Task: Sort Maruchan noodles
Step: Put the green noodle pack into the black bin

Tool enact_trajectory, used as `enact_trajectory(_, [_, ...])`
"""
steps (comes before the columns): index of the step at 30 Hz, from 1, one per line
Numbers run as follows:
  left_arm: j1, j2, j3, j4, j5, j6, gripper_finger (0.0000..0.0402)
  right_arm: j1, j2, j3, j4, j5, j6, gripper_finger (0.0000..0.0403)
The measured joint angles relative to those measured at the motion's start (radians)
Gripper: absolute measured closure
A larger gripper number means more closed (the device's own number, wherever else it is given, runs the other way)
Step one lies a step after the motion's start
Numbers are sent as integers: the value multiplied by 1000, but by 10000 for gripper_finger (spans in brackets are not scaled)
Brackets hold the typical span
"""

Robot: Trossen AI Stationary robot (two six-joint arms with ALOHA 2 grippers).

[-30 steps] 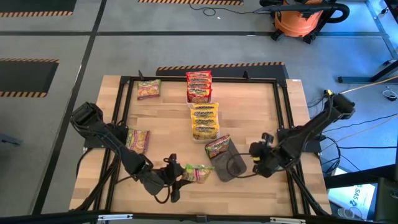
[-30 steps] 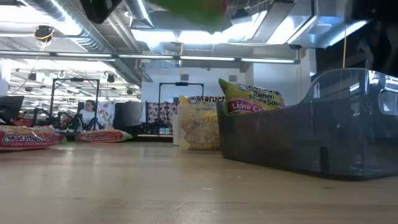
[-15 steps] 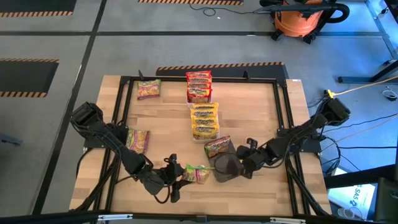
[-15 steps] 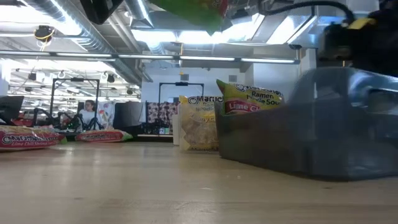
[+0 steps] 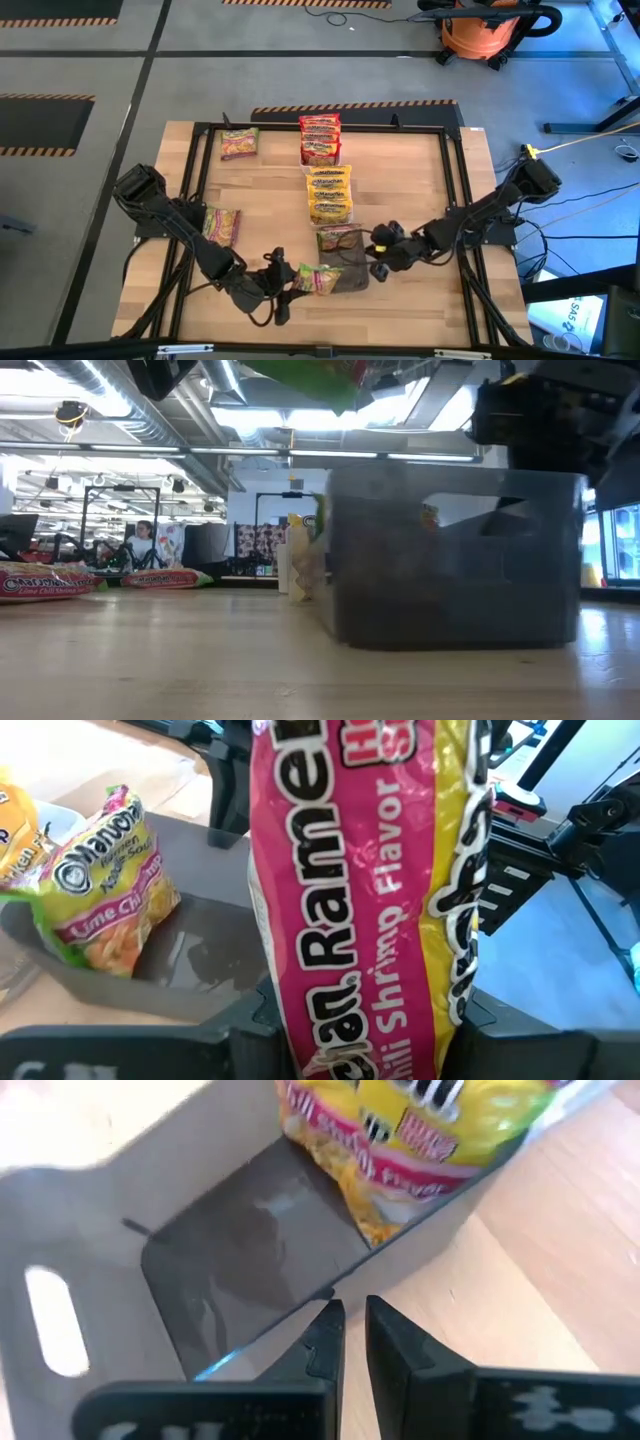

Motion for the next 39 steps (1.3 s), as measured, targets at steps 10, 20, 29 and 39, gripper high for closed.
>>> enact_trajectory(10, [20,0,0,1,27,7,276,-34,72,-1,176,-10,-81,379])
enact_trajectory(20, [196,16,298,-610,299,161,276,61,-155,0,-38,21,-179,379])
enact_trajectory(29, [377,120,586,-1060,499,298,276,190,-228,0,-238,246,-47,379])
enact_trajectory(39, [417,344,864,-1327,580,345,276,217,-223,-27,-252,289,15,379])
